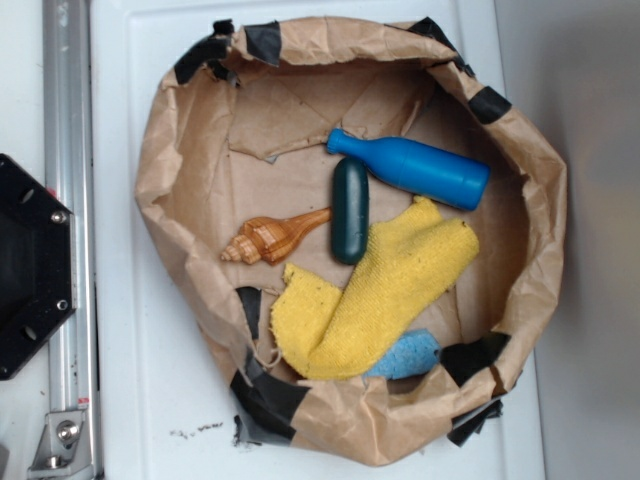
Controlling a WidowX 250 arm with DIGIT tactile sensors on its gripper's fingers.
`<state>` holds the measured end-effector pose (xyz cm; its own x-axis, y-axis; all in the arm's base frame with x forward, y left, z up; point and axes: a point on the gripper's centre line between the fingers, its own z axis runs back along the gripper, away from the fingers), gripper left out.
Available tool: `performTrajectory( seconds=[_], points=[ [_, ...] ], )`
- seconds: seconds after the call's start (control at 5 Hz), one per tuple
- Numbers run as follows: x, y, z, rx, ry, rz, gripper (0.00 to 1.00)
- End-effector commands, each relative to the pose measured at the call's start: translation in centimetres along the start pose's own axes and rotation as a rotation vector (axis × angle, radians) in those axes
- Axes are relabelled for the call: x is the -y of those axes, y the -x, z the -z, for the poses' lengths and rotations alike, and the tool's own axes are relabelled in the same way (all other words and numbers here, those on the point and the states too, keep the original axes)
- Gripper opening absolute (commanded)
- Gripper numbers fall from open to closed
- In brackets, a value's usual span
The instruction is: Grab the plastic pickle.
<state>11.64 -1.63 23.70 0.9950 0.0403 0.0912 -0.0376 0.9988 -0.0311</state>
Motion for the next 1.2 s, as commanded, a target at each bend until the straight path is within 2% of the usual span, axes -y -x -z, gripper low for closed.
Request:
performTrajectory(
  seconds=[0.0,0.2,0.4,0.6,0.8,1.0],
  points=[
    [0.0,0.0,0.0,0.000,0.000,0.000,1.00],
    [-1.3,-4.6,5.4,-0.209,-0.062,-0.245,1.00],
    [-1.5,-7.2,8.8,-0.216,-0.032,-0.495,1.00],
    [-2.5,-10.5,11.6,-0.120,-0.038,-0.744,1.00],
    [-3.5,-12.1,13.8,-0.115,-0.117,-0.864,1.00],
    [-4.2,-13.1,15.7,-0.118,-0.121,-0.959,1.00]
  ],
)
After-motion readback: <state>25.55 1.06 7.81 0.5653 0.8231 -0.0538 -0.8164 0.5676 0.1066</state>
